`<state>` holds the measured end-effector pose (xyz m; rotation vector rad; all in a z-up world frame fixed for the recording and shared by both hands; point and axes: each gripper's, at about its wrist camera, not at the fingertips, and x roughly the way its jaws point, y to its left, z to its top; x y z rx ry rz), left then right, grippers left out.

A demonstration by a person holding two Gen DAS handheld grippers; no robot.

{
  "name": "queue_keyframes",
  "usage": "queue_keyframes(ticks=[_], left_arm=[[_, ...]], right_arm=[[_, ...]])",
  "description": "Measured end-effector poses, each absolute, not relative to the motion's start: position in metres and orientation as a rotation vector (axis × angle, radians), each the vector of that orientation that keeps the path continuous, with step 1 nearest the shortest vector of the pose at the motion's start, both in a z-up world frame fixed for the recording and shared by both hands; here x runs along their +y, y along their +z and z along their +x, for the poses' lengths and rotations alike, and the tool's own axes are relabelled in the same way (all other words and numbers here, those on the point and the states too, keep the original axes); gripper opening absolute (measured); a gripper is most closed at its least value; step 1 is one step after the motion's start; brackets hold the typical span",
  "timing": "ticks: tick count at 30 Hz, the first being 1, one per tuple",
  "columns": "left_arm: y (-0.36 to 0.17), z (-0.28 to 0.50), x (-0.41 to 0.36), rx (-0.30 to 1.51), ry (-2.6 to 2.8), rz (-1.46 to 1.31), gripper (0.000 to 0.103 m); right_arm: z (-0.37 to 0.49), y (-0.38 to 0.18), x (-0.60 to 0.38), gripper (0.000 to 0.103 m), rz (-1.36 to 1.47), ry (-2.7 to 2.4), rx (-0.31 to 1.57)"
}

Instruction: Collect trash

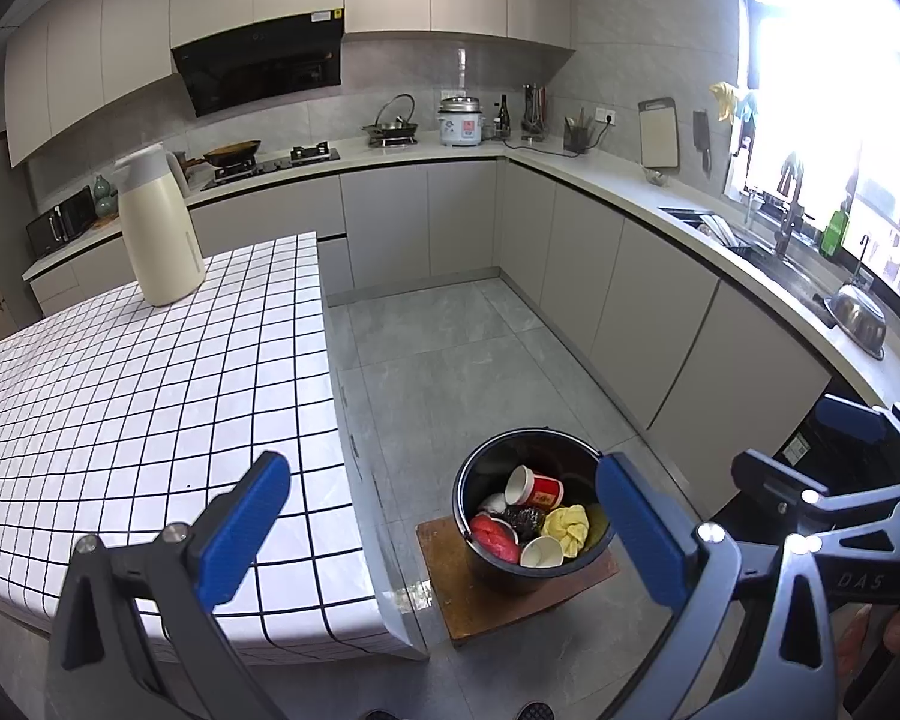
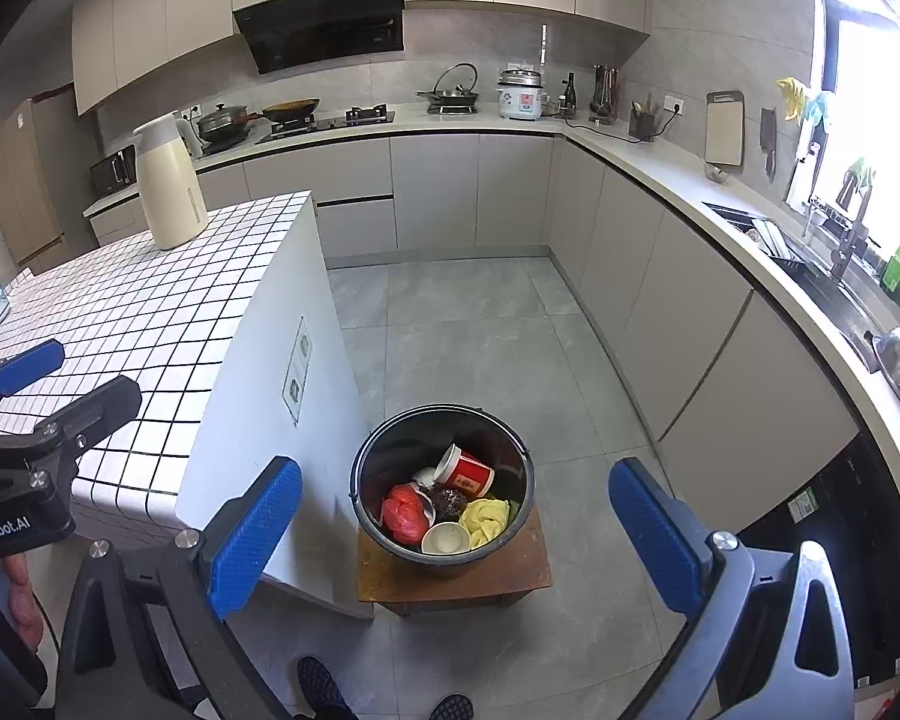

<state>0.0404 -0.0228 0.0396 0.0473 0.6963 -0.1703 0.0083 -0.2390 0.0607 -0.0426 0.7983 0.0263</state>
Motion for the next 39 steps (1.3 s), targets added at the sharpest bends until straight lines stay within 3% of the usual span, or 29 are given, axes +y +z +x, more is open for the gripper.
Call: queue_keyframes(ticks=[39], left_arm=[[0.04, 0.0394, -0.026, 0.685, -0.172, 0.053, 0.103]], right_arm=[[0.0071, 0.0616, -0.2433, 0.103, -0.044, 0.024, 0.791]])
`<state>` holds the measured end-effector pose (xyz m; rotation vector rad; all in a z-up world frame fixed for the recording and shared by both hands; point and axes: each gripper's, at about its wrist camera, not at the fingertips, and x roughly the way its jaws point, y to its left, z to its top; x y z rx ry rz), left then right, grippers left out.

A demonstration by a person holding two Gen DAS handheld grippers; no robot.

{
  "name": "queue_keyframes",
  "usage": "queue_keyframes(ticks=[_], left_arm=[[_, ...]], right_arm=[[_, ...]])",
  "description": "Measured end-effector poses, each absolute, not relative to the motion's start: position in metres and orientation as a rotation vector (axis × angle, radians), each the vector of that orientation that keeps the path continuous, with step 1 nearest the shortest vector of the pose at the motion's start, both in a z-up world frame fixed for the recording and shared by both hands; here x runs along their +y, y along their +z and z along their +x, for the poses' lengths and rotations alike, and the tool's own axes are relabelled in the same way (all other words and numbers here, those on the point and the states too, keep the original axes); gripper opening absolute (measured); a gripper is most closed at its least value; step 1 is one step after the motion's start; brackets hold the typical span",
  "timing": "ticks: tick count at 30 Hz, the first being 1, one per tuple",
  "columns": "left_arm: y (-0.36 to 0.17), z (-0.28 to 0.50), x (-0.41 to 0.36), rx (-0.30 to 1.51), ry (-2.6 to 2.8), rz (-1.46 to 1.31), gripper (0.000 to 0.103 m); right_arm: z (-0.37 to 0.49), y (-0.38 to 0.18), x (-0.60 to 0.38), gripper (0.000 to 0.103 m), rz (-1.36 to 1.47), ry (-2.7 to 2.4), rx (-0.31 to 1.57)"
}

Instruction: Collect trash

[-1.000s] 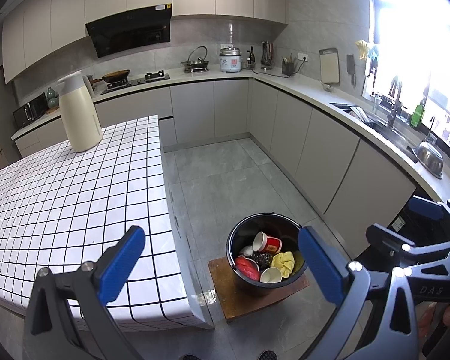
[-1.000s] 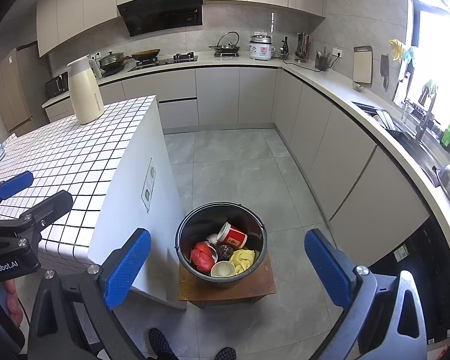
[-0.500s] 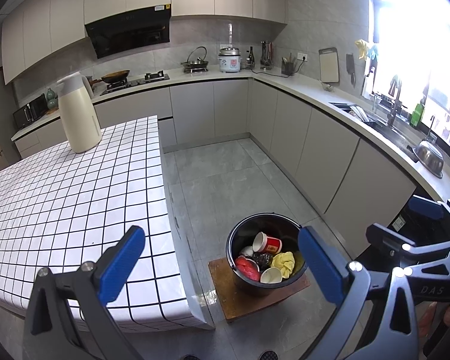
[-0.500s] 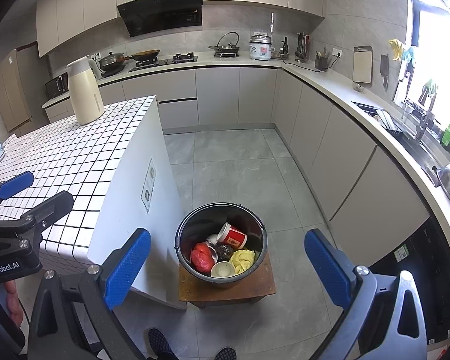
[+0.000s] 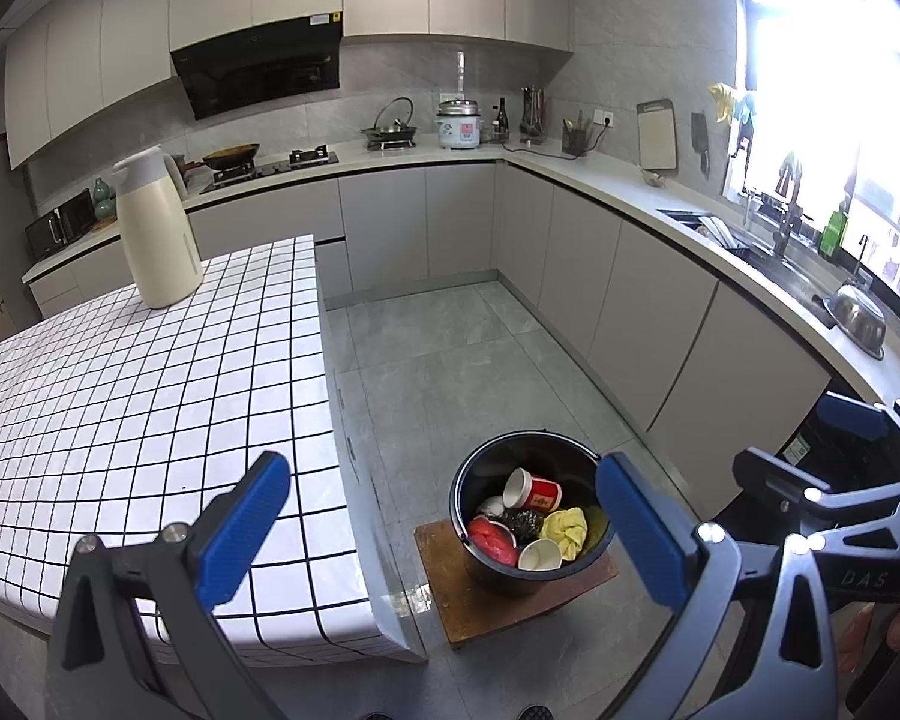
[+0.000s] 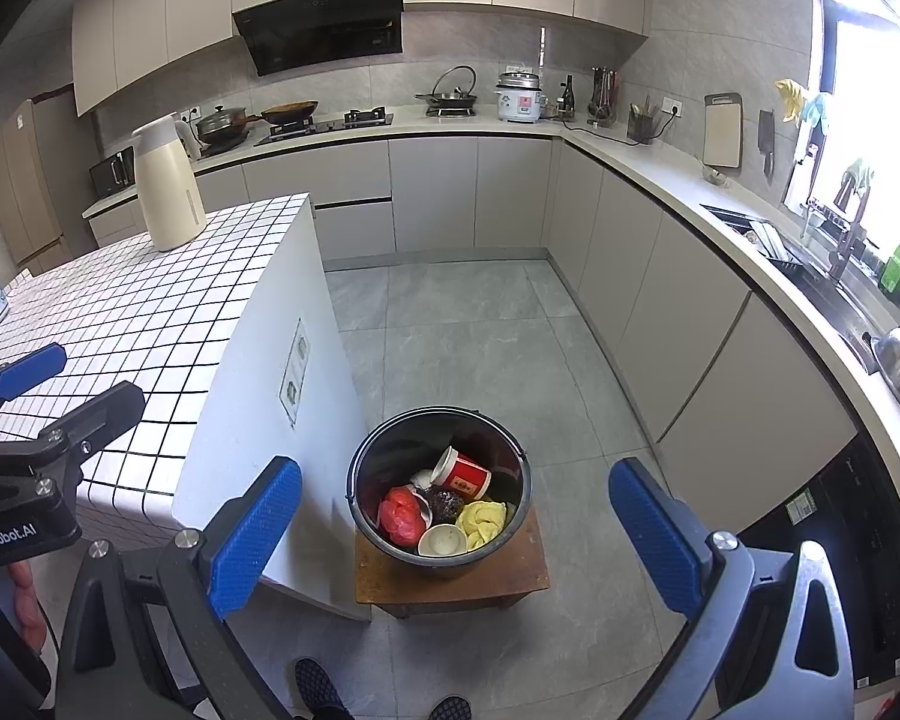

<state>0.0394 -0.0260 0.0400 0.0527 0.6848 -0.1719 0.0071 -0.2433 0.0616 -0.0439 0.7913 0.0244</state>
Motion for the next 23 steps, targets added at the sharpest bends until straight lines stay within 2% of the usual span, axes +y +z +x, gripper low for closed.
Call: queue_keyframes(ticks=[23], left_arm=[[0.0362, 0.0369, -0.0261, 0.691, -0.216, 0.046, 0.103]], right_arm=[[0.0077, 0.0615, -0.2446, 0.103, -0.047, 0.024, 0.789]])
